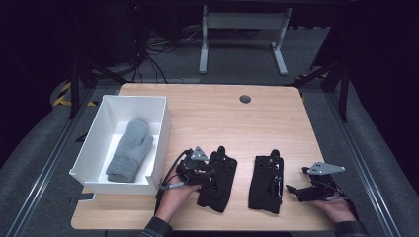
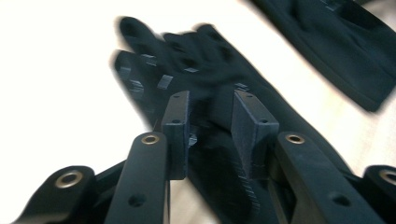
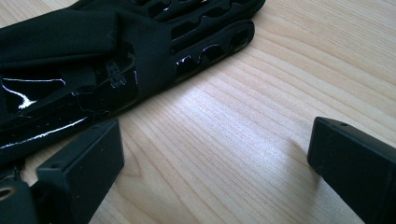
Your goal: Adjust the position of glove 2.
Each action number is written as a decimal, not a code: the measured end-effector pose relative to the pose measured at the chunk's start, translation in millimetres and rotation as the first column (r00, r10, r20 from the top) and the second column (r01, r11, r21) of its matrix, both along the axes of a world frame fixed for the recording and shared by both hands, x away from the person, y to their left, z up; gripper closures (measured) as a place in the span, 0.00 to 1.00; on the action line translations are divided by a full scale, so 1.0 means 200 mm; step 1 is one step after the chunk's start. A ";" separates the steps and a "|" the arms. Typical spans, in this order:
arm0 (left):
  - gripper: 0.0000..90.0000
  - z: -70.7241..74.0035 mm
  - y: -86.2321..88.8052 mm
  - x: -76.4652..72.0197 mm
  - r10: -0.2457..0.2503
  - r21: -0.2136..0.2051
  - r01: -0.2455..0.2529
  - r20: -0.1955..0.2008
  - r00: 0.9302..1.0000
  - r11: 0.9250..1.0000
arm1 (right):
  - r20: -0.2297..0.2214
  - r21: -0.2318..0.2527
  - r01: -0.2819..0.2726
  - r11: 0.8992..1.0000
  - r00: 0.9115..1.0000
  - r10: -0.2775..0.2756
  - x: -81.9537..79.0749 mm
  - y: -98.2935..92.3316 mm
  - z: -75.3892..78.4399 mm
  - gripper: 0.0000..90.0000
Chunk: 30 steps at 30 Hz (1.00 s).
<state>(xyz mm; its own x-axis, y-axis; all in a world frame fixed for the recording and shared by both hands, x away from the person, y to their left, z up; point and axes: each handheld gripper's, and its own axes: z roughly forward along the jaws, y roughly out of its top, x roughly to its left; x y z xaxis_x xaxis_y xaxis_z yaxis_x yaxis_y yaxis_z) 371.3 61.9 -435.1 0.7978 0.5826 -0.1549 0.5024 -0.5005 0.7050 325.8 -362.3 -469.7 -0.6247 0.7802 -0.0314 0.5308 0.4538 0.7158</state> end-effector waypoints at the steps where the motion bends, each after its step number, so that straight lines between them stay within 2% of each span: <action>1: 0.74 0.00 0.01 0.01 0.018 0.001 -0.018 0.002 1.000 1.000 | 0.000 0.001 0.000 1.000 1.000 0.000 0.00 0.00 0.00 0.04; 4: 0.72 -0.03 0.03 0.03 0.056 0.029 -0.056 -0.012 0.998 0.998 | -0.001 0.001 0.001 1.000 1.000 -0.001 0.00 0.00 0.00 0.04; 6: 0.70 -0.05 0.04 0.04 0.068 0.031 -0.068 -0.024 0.997 0.997 | -0.001 0.002 0.001 1.000 1.000 -0.001 0.00 0.00 0.00 0.04; 12: 0.69 -0.08 0.01 0.04 0.073 0.047 -0.071 -0.041 0.997 0.996 | -0.002 0.002 0.001 1.000 1.000 -0.001 0.00 0.00 0.00 0.04; 16: 0.70 -0.11 -0.01 0.04 0.073 0.087 -0.069 -0.042 0.996 0.994 | -0.001 0.002 0.000 1.000 1.000 0.000 0.00 0.00 0.00 0.04; 19: 0.76 -0.12 -0.03 0.03 0.064 0.099 -0.061 -0.035 0.997 0.993 | -0.001 0.001 0.001 1.000 1.000 -0.001 0.00 0.00 0.00 0.04; 22: 0.88 -0.12 -0.04 0.02 0.062 0.092 -0.058 -0.042 0.997 0.994 | -0.001 0.001 0.000 1.000 1.000 0.000 0.00 0.00 0.00 0.04; 26: 0.96 -0.11 -0.03 0.02 0.077 0.075 -0.073 -0.050 0.996 0.994 | -0.017 -0.009 -0.001 1.000 1.000 0.000 0.01 0.00 0.01 0.06; 28: 0.97 -0.11 -0.02 0.03 0.091 0.032 -0.089 -0.073 0.993 0.996 | -0.033 -0.016 -0.007 1.000 0.999 0.006 0.01 0.00 0.03 0.19; 30: 0.97 -0.10 0.00 0.04 0.103 -0.011 -0.104 -0.084 0.991 0.995 | -0.038 0.009 -0.040 0.999 0.998 0.040 0.00 0.00 0.05 0.32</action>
<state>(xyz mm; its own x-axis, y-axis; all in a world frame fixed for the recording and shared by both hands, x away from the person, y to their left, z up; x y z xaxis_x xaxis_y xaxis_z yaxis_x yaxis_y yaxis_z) 378.5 61.0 -454.4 0.7173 0.6585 -0.2275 0.6082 -0.4326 0.6655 325.8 -363.0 -459.5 -0.6561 0.7547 -0.0007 0.5396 0.4697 0.6987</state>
